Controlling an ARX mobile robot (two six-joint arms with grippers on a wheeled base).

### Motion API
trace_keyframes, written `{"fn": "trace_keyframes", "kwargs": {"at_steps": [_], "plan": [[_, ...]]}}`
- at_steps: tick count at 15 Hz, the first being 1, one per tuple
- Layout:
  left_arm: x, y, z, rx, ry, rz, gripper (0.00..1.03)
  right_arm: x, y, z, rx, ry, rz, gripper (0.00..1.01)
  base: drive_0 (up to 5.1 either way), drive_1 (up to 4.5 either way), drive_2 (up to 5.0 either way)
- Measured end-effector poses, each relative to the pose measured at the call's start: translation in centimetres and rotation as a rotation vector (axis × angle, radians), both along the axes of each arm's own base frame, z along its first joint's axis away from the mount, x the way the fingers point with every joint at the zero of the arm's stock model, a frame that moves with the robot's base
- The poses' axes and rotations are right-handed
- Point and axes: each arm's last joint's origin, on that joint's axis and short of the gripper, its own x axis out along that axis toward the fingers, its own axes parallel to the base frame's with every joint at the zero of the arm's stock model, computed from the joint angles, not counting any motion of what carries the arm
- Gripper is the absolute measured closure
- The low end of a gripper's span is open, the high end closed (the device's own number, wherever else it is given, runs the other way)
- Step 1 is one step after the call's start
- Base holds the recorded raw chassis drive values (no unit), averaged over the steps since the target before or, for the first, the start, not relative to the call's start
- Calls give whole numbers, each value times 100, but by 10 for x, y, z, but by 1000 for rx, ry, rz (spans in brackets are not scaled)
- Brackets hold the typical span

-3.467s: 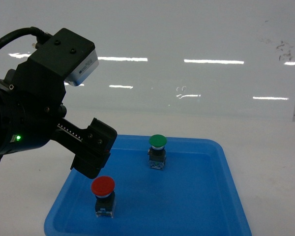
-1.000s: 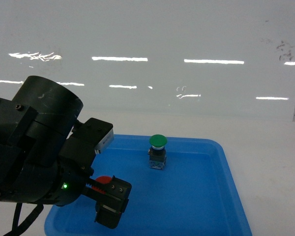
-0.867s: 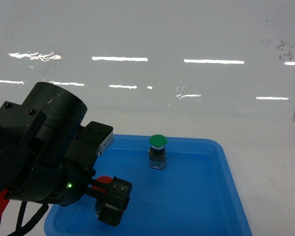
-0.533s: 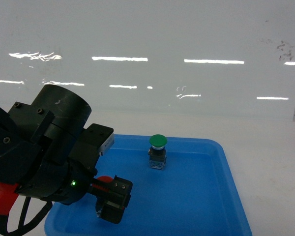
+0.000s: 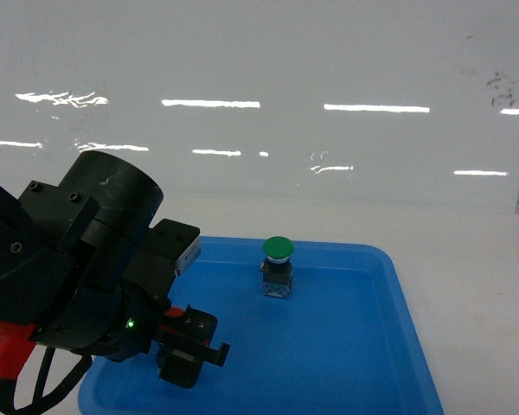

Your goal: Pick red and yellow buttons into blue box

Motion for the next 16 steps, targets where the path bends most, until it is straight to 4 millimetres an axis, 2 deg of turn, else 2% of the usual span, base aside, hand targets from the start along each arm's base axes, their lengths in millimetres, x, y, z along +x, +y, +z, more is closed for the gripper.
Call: {"fn": "trace_keyframes", "kwargs": {"at_steps": [3, 8, 9, 11, 16], "plan": [[0, 0, 0, 0, 0, 0, 73, 0, 0, 0, 0, 0, 0, 81, 0, 0, 0], [-2, 1, 6, 2, -16, -7, 73, 0, 0, 0, 0, 0, 0, 81, 0, 0, 0], [-6, 4, 33, -14, -91, -15, 73, 0, 0, 0, 0, 0, 0, 81, 0, 0, 0], [-7, 8, 64, -34, -186, -18, 73, 0, 0, 0, 0, 0, 0, 81, 0, 0, 0], [-37, 18, 110, -46, -318, -52, 73, 0, 0, 0, 0, 0, 0, 81, 0, 0, 0]]}}
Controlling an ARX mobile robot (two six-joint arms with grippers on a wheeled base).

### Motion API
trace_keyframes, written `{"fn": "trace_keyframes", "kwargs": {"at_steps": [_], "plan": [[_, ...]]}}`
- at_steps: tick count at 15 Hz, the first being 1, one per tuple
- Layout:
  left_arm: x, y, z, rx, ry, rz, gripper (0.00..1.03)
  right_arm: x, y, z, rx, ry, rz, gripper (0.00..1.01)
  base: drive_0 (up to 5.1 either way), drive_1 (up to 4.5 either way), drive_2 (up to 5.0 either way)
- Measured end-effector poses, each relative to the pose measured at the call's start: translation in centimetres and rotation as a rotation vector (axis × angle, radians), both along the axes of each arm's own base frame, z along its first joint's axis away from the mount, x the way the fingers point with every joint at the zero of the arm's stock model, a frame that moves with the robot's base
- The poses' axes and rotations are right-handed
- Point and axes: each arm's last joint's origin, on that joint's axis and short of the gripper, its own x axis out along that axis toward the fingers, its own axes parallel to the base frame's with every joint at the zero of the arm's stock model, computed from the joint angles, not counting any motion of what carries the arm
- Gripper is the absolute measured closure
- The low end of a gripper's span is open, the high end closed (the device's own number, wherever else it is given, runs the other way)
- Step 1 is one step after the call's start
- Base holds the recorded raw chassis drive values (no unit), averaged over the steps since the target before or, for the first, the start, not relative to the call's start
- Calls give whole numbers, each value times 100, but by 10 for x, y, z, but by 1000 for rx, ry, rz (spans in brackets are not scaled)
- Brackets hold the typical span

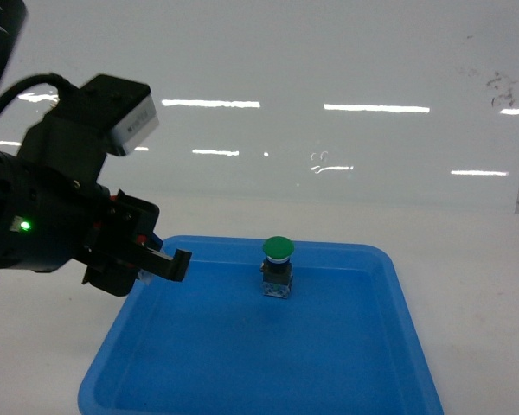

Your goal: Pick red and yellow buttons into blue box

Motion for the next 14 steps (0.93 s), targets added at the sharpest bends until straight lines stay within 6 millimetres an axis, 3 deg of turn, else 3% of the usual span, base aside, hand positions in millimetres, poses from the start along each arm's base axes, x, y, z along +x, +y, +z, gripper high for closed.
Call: {"fn": "trace_keyframes", "kwargs": {"at_steps": [3, 8, 14], "plan": [[-23, 14, 27, -24, -90, 4, 73, 0, 0, 0, 0, 0, 0, 81, 0, 0, 0], [-64, 40, 46, -57, -162, 18, 73, 0, 0, 0, 0, 0, 0, 81, 0, 0, 0], [-108, 55, 62, -105, -227, -10, 73, 0, 0, 0, 0, 0, 0, 81, 0, 0, 0]]}}
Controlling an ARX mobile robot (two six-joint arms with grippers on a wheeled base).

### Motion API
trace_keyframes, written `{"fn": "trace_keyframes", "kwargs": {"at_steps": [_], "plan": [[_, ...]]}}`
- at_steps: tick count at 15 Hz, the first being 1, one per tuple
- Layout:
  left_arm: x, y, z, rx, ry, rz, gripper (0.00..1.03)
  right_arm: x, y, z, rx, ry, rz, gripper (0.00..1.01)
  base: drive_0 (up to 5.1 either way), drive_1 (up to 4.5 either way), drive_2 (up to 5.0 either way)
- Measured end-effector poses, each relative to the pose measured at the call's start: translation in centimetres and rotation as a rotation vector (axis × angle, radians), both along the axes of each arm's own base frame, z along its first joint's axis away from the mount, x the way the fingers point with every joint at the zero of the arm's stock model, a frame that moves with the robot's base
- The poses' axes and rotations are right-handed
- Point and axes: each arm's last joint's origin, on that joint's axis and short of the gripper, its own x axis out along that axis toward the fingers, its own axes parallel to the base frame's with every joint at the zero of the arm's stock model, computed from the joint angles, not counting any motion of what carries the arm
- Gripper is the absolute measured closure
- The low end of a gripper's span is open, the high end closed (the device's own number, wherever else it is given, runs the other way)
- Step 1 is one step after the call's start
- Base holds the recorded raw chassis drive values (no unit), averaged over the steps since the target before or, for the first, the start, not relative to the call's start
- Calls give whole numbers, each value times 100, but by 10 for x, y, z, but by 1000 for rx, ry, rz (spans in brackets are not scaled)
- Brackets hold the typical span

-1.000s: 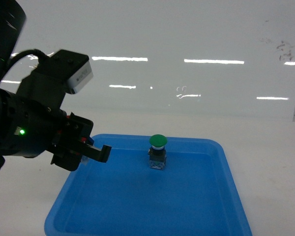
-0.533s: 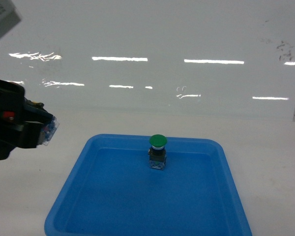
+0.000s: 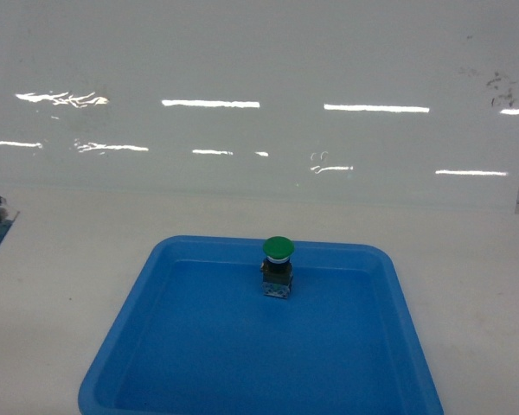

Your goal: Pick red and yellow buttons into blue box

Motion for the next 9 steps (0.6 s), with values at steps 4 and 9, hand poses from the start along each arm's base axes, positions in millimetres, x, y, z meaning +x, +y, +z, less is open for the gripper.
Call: {"fn": "trace_keyframes", "kwargs": {"at_steps": [4, 9], "plan": [[-20, 12, 4, -28, -27, 6, 73, 0, 0, 0, 0, 0, 0, 81, 0, 0, 0], [-27, 26, 1, -21, -30, 21, 73, 0, 0, 0, 0, 0, 0, 81, 0, 0, 0]]}}
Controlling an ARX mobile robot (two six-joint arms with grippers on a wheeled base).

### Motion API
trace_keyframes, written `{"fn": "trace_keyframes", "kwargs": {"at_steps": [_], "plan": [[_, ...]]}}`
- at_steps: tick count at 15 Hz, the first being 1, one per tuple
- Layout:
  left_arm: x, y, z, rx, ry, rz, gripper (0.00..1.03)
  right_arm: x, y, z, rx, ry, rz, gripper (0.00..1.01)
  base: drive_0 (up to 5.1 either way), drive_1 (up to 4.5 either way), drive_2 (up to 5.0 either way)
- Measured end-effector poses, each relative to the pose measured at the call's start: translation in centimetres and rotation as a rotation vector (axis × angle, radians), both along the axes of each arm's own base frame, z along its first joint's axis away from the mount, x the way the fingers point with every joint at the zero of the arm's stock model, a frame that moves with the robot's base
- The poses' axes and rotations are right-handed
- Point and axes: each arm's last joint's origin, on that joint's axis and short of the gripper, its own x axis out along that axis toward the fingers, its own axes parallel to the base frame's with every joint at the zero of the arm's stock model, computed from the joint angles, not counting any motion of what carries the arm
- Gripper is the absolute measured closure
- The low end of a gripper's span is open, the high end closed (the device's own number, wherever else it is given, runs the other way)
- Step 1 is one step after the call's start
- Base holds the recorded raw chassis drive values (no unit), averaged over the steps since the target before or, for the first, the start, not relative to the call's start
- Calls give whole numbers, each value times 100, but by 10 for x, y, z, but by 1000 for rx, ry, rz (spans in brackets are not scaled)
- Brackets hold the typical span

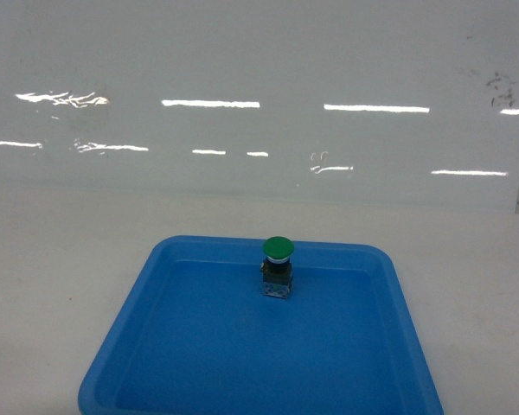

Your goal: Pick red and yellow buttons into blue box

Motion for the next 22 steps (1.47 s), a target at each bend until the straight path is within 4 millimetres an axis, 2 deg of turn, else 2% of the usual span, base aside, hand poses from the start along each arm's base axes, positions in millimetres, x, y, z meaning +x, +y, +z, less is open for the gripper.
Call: {"fn": "trace_keyframes", "kwargs": {"at_steps": [9, 15, 22], "plan": [[0, 0, 0, 2, -1, -1, 73, 0, 0, 0, 0, 0, 0, 82, 0, 0, 0], [0, 0, 0, 2, -3, -1, 73, 0, 0, 0, 0, -1, 0, 82, 5, -427, 437], [0, 0, 0, 3, 2, 2, 73, 0, 0, 0, 0, 0, 2, 82, 362, -480, 106]]}}
